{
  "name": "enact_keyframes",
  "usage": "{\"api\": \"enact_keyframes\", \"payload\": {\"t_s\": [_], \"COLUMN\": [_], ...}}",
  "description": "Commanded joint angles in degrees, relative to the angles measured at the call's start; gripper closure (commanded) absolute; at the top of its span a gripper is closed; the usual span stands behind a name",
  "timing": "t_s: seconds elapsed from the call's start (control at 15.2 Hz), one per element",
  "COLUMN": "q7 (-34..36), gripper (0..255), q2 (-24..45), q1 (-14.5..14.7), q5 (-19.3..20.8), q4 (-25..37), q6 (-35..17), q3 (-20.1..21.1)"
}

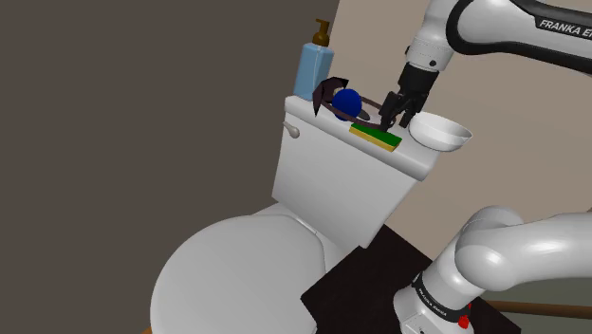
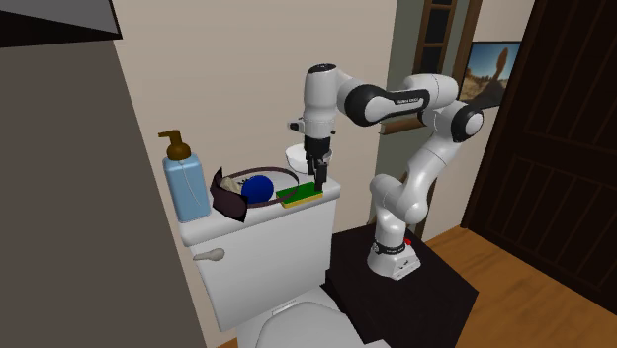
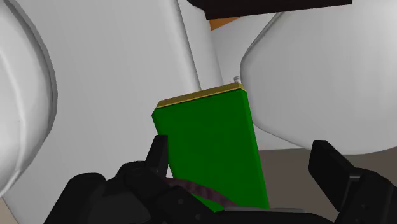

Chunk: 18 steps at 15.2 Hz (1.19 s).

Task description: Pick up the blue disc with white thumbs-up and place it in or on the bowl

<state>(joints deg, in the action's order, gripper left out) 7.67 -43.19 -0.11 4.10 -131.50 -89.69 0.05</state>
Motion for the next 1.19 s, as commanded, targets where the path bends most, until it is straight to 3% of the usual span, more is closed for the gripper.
{"api": "enact_keyframes", "payload": {"t_s": [0.0,0.86,1.12], "q7": [0.0,-17.3,-17.2], "gripper": [0,0,0], "q2": [0.0,24.3,23.9], "q1": [0.0,3.2,3.2], "q5": [0.0,-1.9,-1.8], "q4": [0.0,26.2,22.6], "q6": [0.0,-4.4,-7.5], "q3": [0.0,-7.1,-7.2]}}
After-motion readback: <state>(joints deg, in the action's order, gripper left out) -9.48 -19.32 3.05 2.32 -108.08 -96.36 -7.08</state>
